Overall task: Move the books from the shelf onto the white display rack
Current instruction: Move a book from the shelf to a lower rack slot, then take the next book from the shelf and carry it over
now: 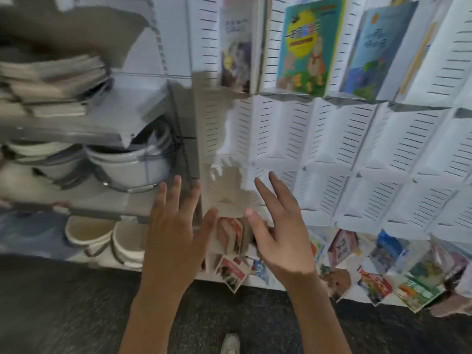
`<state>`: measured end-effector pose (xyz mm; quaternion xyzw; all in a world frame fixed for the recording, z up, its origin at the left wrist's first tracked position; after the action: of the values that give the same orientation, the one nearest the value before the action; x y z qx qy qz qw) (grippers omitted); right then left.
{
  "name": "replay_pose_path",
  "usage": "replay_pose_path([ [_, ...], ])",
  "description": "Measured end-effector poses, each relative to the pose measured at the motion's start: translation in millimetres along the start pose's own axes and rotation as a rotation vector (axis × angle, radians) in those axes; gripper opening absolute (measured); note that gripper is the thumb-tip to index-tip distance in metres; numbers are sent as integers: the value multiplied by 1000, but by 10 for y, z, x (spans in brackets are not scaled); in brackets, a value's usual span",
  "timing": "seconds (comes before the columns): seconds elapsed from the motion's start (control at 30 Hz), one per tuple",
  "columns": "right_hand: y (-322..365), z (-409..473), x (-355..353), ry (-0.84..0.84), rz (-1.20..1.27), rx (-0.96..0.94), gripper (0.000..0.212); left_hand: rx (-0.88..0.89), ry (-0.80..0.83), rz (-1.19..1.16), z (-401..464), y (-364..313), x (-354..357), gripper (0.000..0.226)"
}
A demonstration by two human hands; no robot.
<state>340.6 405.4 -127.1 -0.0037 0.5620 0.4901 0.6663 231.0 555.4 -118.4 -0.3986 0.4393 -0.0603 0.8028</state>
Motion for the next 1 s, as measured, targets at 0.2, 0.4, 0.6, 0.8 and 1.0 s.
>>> replay_pose_path([
  [0.2,875,-195,372,107,53,-92,67,-115,-122,22,-483,483,-845,81],
  [0.4,1839,-337,959,139,7,-211,69,-192,-204,42,-878,1122,-1739,85],
  [0.6,3105,-592,1706,145,47,-300,70,-211,-269,74,-1265,1952,-2801,79],
  [0.8,4163,-788,2385,182,39,-348,71,-250,-337,105,-1516,2753,-3782,82],
  [1.0,4728,-721,2850,235,16,-357,71,-261,-333,67,-1482,3318,-4223,83],
])
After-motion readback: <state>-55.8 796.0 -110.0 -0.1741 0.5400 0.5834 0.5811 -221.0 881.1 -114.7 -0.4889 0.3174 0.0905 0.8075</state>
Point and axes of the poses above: each hand's wrist, its own z-axis towards the middle knuckle, its own x-axis out of the palm, y = z × x, the point moved 3 cm from there along z, towards the middle knuckle, and after that the axes turned 12 degrees about -z, right-handed, at the moved point
